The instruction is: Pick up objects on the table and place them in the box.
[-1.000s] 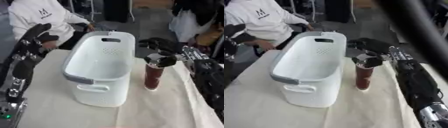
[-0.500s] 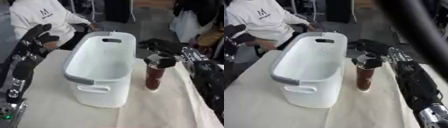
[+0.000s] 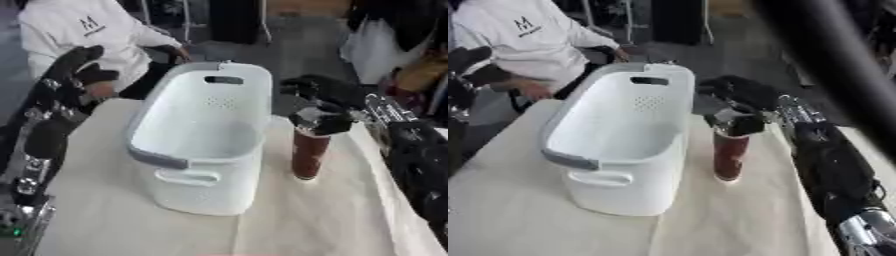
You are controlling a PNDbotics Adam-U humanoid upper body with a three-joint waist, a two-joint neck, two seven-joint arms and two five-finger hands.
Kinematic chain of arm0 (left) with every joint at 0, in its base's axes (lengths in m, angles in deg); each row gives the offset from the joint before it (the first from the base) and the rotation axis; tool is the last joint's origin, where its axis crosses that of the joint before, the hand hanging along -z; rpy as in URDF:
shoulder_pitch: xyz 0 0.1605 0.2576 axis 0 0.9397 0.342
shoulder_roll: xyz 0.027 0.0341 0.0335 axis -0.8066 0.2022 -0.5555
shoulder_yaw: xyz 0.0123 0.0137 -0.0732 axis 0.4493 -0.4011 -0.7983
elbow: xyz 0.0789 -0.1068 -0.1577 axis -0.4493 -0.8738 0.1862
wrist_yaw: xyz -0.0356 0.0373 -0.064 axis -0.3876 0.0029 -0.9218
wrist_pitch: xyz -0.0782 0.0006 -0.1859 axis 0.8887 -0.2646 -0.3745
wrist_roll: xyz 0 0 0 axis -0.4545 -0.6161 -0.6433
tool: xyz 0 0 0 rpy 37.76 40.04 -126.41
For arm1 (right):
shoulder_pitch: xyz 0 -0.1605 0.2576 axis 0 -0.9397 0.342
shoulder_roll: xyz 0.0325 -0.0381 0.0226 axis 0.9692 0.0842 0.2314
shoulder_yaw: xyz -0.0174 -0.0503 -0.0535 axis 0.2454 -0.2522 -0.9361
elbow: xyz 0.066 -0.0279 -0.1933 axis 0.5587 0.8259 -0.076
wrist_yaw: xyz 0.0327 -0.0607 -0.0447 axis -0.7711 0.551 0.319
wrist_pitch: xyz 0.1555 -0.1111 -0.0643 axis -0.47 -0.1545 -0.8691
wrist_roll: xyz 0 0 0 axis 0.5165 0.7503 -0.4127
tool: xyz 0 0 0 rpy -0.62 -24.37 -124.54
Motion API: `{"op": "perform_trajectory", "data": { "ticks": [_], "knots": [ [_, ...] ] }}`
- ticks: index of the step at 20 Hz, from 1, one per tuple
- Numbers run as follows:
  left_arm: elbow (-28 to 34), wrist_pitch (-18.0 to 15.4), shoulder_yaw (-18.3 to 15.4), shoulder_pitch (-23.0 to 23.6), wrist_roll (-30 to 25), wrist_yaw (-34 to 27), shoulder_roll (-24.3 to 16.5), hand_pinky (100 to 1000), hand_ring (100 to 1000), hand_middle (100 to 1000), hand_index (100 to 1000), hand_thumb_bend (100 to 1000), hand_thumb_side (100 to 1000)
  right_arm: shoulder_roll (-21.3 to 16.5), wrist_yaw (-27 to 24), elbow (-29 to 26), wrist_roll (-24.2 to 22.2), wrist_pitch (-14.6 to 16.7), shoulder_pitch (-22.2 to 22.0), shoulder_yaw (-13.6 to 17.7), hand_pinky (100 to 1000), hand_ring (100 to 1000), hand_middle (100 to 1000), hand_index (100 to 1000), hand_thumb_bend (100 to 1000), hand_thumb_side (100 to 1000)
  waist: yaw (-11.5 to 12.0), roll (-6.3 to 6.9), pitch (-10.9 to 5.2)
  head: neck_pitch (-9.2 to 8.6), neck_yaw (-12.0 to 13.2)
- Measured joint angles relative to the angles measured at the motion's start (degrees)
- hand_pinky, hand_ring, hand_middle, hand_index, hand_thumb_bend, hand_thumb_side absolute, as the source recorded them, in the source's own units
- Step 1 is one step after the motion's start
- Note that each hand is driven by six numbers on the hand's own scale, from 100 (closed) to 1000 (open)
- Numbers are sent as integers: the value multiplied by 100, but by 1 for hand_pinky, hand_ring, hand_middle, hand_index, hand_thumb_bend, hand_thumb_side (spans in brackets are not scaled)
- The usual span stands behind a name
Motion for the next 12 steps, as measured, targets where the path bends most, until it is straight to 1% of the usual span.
{"op": "perform_trajectory", "data": {
  "ticks": [6,12],
  "knots": [
    [0,-6,0,-4,-8,0,1,1000,778,926,1000,451,1000,-6,127,82,56,-180,-1,62,1000,963,1000,1000,170,1000,6,0,3,-3,0],
    [0,-7,0,-4,-8,0,1,1000,778,926,1000,449,1000,-7,189,137,88,-261,-1,92,1000,963,1000,1000,168,1000,4,0,3,-4,0]
  ]
}}
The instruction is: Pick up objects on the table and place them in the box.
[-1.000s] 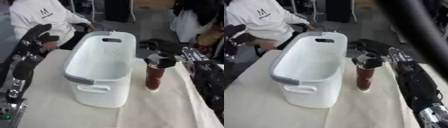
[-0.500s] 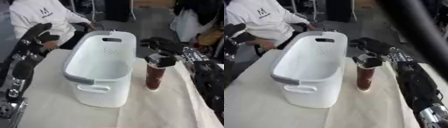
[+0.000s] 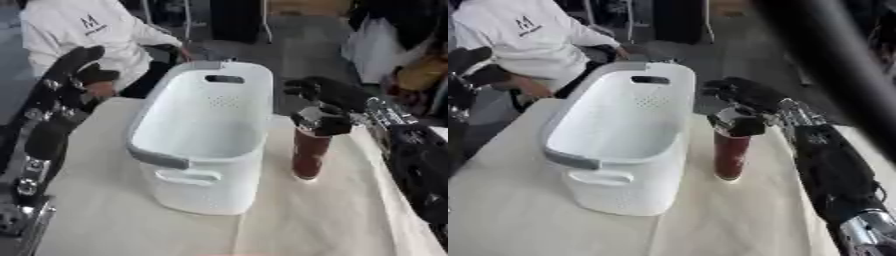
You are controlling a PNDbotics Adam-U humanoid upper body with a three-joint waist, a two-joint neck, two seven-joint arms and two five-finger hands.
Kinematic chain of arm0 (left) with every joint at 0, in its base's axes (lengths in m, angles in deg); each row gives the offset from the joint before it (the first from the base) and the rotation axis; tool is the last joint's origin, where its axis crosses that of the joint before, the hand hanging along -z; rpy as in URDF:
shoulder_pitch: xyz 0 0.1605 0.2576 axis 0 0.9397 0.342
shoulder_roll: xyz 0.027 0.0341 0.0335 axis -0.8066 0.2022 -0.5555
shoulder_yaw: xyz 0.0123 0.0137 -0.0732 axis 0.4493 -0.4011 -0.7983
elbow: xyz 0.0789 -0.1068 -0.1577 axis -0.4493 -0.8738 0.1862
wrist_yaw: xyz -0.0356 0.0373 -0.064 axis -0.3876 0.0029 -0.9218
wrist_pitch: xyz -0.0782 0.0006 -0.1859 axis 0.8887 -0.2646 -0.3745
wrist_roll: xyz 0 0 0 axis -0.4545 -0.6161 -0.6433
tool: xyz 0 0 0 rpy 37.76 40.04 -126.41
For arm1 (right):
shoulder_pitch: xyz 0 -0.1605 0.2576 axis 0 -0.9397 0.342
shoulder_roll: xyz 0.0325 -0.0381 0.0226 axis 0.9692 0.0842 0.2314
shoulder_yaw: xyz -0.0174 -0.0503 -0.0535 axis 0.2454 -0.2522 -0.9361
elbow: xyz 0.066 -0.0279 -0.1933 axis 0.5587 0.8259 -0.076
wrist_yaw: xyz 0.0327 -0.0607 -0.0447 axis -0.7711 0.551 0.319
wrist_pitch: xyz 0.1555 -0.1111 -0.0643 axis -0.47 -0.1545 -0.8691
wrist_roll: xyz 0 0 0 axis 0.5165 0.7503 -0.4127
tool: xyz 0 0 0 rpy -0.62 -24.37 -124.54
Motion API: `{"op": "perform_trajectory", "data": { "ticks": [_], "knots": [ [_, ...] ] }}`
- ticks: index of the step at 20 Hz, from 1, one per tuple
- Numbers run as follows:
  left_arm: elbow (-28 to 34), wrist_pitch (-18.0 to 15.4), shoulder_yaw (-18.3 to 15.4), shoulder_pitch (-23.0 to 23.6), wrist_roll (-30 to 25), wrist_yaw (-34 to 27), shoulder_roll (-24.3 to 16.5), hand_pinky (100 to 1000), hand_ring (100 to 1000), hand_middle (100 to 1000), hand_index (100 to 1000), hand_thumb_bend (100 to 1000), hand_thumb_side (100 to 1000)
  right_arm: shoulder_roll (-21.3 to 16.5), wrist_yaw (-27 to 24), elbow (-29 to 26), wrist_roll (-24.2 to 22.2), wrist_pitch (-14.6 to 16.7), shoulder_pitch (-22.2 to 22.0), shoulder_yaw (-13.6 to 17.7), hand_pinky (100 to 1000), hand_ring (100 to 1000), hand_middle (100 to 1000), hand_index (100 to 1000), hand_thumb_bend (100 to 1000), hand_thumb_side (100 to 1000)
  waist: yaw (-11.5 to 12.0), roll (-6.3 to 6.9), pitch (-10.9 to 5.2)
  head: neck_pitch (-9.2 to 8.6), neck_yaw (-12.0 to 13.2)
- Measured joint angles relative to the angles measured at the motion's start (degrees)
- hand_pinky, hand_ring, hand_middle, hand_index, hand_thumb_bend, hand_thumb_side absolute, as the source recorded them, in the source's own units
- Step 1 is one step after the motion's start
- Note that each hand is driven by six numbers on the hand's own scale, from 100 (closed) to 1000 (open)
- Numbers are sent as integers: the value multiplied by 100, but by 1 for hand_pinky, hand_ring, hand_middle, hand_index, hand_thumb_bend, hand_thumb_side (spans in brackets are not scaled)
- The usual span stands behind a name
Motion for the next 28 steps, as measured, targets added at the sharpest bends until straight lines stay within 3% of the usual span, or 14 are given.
{"op": "perform_trajectory", "data": {
  "ticks": [15,18,24,28],
  "knots": [
    [0,-1,0,0,0,0,0,1000,778,926,1000,447,1000,-56,38,68,28,-188,-30,67,1000,959,1000,1000,165,1000,-13,0,0,-42,1],
    [0,0,0,1,0,0,0,1000,777,926,1000,451,1000,-78,-6,27,107,-12,-103,9,1000,959,1000,1000,167,1000,-13,0,-7,-43,4],
    [0,11,0,18,-11,0,-1,1000,778,927,1000,452,1000,-256,-224,-238,327,641,-252,-297,1000,957,1000,1000,167,1000,-51,-1,-56,-42,54],
    [0,19,0,61,-19,0,-2,1000,777,927,1000,453,1000,-272,-402,-339,411,784,-254,-517,1000,956,1000,1000,168,1000,-63,1,-83,-42,55]
  ]
}}
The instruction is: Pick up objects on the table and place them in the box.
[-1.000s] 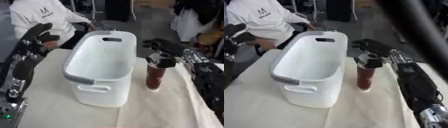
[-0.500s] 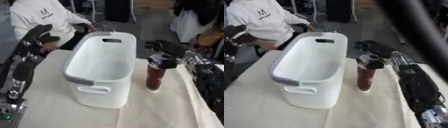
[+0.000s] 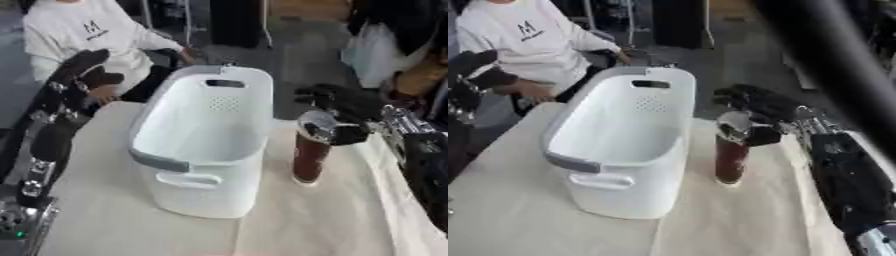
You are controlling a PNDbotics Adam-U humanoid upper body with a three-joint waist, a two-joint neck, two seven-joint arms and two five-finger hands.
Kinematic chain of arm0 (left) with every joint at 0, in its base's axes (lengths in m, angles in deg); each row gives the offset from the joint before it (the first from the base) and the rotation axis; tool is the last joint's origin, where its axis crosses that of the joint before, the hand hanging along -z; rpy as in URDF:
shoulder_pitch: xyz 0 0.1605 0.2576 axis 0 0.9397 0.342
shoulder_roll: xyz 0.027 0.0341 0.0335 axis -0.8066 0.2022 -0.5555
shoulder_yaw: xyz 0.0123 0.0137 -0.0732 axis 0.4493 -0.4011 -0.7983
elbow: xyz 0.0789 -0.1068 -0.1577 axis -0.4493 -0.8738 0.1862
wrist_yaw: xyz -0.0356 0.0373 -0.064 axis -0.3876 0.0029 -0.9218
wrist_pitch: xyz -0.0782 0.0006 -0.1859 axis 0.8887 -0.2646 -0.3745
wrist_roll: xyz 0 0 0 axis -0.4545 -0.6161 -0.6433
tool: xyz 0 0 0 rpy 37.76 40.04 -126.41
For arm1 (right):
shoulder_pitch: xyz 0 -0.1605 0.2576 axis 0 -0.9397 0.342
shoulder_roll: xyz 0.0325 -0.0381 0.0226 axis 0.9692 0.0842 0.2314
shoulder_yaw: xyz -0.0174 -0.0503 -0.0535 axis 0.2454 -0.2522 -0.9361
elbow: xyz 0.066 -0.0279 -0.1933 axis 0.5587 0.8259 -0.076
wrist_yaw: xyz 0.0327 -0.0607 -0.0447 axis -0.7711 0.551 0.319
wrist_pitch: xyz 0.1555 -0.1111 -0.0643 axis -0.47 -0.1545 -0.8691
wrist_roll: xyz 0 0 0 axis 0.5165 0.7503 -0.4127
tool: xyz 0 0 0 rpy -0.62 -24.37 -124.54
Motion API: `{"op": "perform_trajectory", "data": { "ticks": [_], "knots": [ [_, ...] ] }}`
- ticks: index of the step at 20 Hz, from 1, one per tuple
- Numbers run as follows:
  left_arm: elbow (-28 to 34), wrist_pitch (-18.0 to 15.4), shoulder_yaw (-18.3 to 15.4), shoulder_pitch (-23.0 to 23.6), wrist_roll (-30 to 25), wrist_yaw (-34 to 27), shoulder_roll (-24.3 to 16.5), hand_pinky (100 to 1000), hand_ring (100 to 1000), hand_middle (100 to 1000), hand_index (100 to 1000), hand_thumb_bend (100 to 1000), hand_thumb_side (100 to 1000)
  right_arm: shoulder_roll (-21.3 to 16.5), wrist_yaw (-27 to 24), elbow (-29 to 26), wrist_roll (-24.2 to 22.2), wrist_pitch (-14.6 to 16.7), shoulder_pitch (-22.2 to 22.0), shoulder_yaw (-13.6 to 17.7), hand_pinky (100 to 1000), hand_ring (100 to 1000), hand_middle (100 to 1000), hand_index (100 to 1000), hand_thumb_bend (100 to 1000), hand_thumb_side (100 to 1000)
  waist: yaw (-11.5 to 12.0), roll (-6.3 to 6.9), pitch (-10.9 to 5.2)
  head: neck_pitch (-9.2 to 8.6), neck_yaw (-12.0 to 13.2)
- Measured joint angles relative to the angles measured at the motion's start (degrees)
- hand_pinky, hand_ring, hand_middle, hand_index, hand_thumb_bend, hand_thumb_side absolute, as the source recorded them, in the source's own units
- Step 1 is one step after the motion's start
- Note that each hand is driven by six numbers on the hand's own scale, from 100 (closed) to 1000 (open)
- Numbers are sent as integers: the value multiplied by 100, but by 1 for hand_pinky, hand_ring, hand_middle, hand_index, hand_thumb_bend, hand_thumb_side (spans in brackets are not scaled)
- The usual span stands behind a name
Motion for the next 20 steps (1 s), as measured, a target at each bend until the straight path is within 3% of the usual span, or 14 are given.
{"op": "perform_trajectory", "data": {
  "ticks": [20],
  "knots": [
    [0,-1,1,3,-4,0,-1,1000,778,927,1000,455,1000,2,-141,-17,-95,50,-44,-85,1000,964,1000,1000,111,1000,-7,1,-8,-1,-3]
  ]
}}
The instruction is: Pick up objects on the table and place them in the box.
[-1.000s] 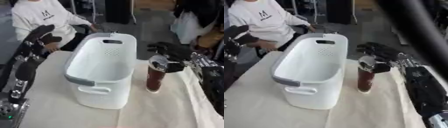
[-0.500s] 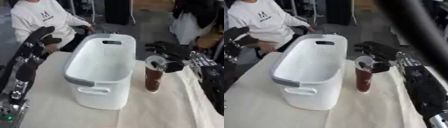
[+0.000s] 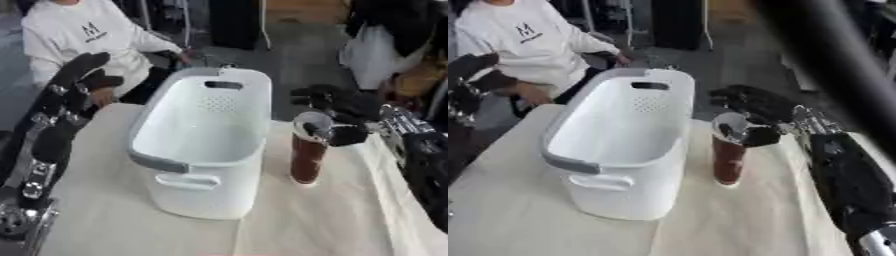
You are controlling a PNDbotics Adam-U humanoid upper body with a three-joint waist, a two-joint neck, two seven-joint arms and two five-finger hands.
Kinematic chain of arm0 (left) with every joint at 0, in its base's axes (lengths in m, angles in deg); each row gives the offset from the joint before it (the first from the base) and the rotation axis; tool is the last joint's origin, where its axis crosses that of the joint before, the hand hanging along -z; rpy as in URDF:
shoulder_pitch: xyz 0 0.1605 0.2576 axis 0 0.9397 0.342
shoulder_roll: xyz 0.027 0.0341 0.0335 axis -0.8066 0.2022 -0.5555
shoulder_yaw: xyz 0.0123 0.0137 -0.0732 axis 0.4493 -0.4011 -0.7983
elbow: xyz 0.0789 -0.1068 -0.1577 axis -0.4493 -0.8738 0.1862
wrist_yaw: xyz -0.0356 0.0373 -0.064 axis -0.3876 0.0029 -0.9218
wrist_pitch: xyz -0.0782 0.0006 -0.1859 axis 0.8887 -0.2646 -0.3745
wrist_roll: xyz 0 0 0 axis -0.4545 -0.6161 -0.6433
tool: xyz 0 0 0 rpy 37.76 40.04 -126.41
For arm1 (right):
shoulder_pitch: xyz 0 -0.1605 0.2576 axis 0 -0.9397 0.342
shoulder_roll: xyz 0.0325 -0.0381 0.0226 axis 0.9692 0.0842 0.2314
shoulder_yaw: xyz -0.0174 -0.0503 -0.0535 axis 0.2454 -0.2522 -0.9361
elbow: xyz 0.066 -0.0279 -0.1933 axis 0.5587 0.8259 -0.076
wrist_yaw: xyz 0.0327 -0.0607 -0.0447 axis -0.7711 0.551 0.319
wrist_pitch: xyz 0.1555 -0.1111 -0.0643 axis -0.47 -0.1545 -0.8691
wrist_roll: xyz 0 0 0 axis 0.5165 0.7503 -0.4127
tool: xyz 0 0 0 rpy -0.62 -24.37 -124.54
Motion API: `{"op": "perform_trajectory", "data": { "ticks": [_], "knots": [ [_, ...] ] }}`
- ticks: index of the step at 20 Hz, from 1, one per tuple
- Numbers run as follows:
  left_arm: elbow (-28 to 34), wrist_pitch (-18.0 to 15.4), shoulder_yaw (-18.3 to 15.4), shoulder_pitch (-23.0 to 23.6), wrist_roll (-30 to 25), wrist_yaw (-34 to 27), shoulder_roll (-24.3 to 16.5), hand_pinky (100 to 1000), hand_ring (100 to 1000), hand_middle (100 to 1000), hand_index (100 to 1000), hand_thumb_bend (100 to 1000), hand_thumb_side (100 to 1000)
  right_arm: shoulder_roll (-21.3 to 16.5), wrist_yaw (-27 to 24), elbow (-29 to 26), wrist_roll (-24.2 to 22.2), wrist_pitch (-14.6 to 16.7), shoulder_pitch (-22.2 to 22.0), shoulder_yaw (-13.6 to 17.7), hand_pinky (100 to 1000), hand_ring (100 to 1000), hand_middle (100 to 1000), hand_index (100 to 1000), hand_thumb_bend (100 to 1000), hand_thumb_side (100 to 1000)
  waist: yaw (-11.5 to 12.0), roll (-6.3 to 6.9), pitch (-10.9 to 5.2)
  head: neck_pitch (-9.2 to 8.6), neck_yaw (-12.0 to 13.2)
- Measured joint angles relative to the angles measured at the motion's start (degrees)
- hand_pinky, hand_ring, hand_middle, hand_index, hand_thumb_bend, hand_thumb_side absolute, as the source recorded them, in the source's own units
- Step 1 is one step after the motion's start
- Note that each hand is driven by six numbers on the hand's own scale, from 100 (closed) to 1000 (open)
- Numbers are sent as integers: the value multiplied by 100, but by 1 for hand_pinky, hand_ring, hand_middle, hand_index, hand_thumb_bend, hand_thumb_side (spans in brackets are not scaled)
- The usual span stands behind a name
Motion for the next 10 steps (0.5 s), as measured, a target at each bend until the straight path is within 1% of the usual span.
{"op": "perform_trajectory", "data": {
  "ticks": [8,9,10],
  "knots": [
    [0,-1,0,-5,0,0,0,1000,778,927,1000,451,1000,28,83,0,53,-6,-15,42,1000,969,1000,1000,124,1000,15,0,5,-4,0],
    [0,-1,0,-6,0,0,0,1000,778,927,1000,450,1000,36,102,0,65,-8,-30,44,1000,969,1000,1000,136,1000,17,0,7,-5,0],
    [0,-1,0,-7,0,0,0,1000,778,927,1000,450,1000,54,124,0,77,-14,-42,44,1000,969,1000,1000,124,1000,18,0,12,-6,0]
  ]
}}
